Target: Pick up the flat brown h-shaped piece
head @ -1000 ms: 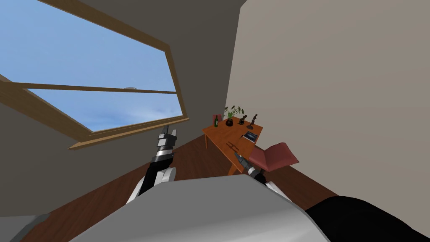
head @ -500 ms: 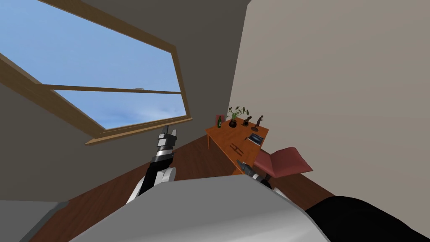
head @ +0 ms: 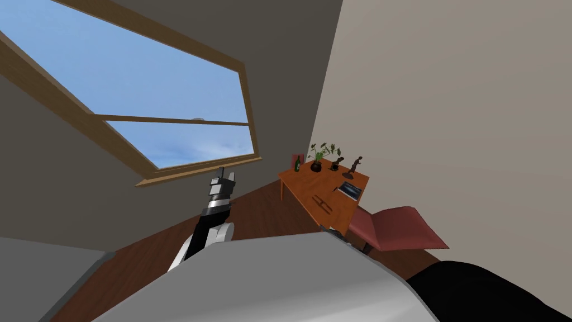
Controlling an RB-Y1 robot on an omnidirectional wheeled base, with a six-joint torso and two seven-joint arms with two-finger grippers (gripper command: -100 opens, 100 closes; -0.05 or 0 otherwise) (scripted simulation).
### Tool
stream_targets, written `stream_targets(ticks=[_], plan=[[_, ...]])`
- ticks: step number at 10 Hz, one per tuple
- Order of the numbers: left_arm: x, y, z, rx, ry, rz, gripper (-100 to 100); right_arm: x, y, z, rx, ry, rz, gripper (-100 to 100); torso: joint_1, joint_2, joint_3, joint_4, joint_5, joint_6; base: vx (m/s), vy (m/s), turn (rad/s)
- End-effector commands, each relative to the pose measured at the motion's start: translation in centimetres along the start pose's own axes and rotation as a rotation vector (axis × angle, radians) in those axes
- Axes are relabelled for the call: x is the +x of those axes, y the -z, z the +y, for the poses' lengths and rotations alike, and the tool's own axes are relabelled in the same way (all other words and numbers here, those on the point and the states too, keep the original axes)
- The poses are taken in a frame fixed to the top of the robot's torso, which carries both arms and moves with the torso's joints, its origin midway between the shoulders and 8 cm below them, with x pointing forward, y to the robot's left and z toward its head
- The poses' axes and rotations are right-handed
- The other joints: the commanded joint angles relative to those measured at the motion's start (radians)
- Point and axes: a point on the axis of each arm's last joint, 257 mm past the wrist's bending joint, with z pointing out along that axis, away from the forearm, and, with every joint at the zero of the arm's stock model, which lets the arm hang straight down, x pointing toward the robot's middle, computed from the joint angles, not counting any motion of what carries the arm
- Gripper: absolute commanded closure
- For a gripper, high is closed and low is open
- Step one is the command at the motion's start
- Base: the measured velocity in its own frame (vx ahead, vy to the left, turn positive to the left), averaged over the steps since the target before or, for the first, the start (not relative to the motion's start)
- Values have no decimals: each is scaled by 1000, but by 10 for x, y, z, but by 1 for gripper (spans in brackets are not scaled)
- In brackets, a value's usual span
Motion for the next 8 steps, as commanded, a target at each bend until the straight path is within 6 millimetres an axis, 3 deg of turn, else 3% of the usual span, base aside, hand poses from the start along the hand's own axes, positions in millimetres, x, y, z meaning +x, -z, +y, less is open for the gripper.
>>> stream_targets(ticks=[1, 3, 5, 8], plan=[[0, 0, 0, 0, 0, 0, 0, 20, 13, -24, 37, 60, 69, -100, 0, 0, 0, 0, 0, 0, 85, 63, 148], [0, 0, 0, 0, 0, 0, 0, 39, 28, -48, 73, 111, 133, -100, 0, -1, 0, 0, 0, 0, 91, 49, 124], [0, 0, 0, 0, 0, 0, 0, 45, 33, -59, 97, 108, 148, -100, 0, -1, 0, 0, 0, 0, 60, 30, 49], [0, 0, 0, 0, 0, 0, 0, 77, 70, -103, 160, 209, 273, -100, 0, 0, 0, 0, 0, 0, 84, 40, 146]])
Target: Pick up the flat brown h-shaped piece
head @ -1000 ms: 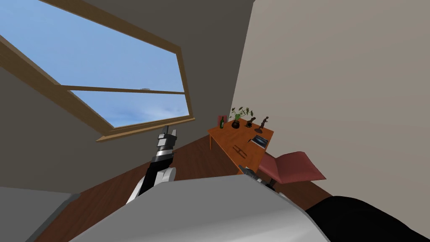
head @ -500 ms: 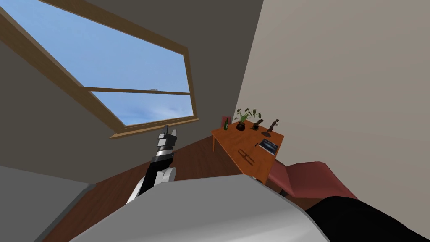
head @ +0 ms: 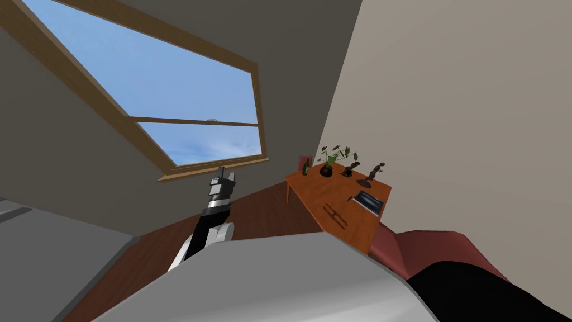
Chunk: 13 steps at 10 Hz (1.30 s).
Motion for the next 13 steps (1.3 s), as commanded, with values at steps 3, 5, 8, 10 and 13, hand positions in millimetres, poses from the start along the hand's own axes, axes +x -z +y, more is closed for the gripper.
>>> stream_targets(ticks=[3, 5, 8, 10, 13], plan=[[0, 0, 0, 0, 0, 0, 0, 36, 19, -32, 52, 75, 97, -100, 0, 3, 2, 1, 0, 1, 64, 34, 79], [0, 0, 0, 0, 0, 0, 0, 60, 38, -59, 94, 120, 168, -100, 1, 2, 1, 0, 0, 1, 90, 36, 133], [0, 0, 0, 0, 0, 0, 0, 94, 72, -97, 143, 209, 283, -100, 1, -3, -2, -1, 0, 1, 148, 46, 162], [0, 0, 0, 0, 0, 0, 0, 116, 98, -124, 186, 246, 356, -100, 2, -3, -2, -1, 1, 0, 145, 51, 186], [0, 0, 0, 0, 0, 0, 0, 139, 129, -148, 209, 317, 450, -100, 1, -1, -1, 0, 0, 1, 120, 38, 116]])
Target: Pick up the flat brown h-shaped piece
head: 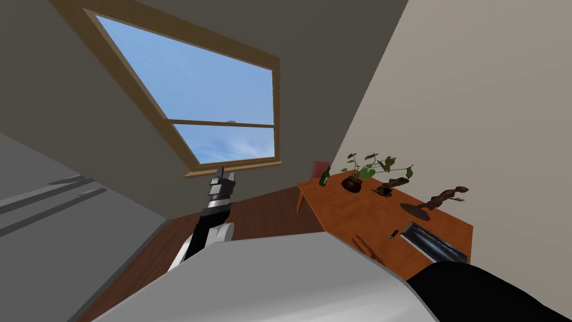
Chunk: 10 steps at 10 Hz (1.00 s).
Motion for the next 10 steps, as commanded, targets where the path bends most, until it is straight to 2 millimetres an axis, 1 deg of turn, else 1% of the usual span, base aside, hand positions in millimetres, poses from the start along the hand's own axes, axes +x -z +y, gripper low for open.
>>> stream_targets(ticks=[1, 2, 4, 5, 8, 9, 10], plan=[[0, 0, 0, 0, 0, 0, 0, 31, 10, -10, 15, 53, 66, -100, 0, 0, 0, 0, 0, 0, 180, 31, 232], [0, 0, 0, 0, 0, 0, 0, 35, 11, -13, 21, 51, 75, -100, 0, -3, -2, -1, 0, 0, 139, 7, 97], [0, 0, 0, 0, 0, 0, 0, 66, 23, -23, 30, 106, 147, -100, 0, -1, 0, 0, 0, 0, 144, 38, 187], [0, 0, 0, 0, 0, 0, 0, 79, 27, -25, 29, 128, 176, -100, 1, -2, -1, 0, 0, 0, 217, 38, 186], [0, 0, 0, 0, 0, 0, 0, 111, 36, -23, 12, 184, 245, -100, 0, -5, -3, -1, 0, 0, 205, 16, 158], [0, 0, 0, 0, 0, 0, 0, 111, 36, -23, 12, 184, 245, -100, -1, -4, -3, -1, 0, 0, 126, -12, 68], [0, 0, 0, 0, 0, 0, 0, 116, 37, -21, 7, 192, 255, -100, -1, -1, -1, -1, 0, 1, 88, 5, 50]])
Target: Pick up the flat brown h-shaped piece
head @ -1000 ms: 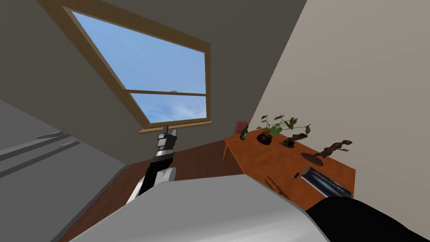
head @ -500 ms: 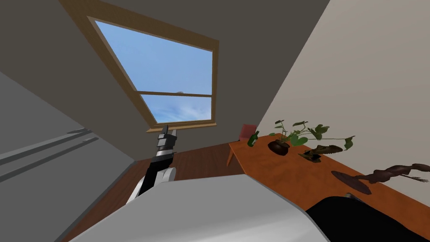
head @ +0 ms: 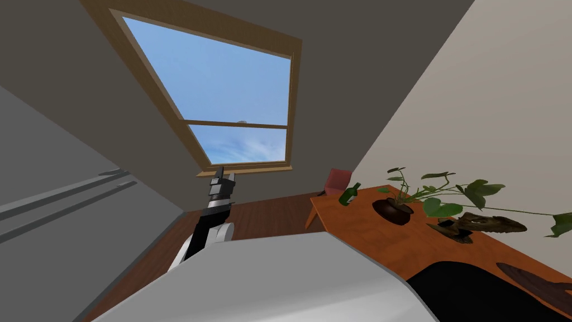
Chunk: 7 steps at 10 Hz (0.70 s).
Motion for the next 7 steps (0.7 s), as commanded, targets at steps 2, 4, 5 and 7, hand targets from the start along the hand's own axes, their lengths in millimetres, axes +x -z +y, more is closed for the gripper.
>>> stream_targets(ticks=[2, 4, 5, 7], plan=[[0, 0, 0, 0, 0, 0, 0, 0, 0, 0, -1, 2, 0, 0, 0, 3, 2, 1, 0, 0, 24, 2, 6], [0, 0, 0, 0, 0, 0, 0, -4, -14, 17, -4, -10, 2, -100, -2, 8, 4, 2, -1, 0, -17, -56, 60], [0, 0, 0, 0, 0, 0, 0, -7, -21, 26, -6, -16, 3, -100, -4, 9, 5, 2, -1, 0, -39, -79, 62], [0, 0, 0, 0, 0, 0, 0, -6, -19, 22, -5, -13, 2, 100, -3, 9, 5, 2, -1, 1, -12, -20, 7]])
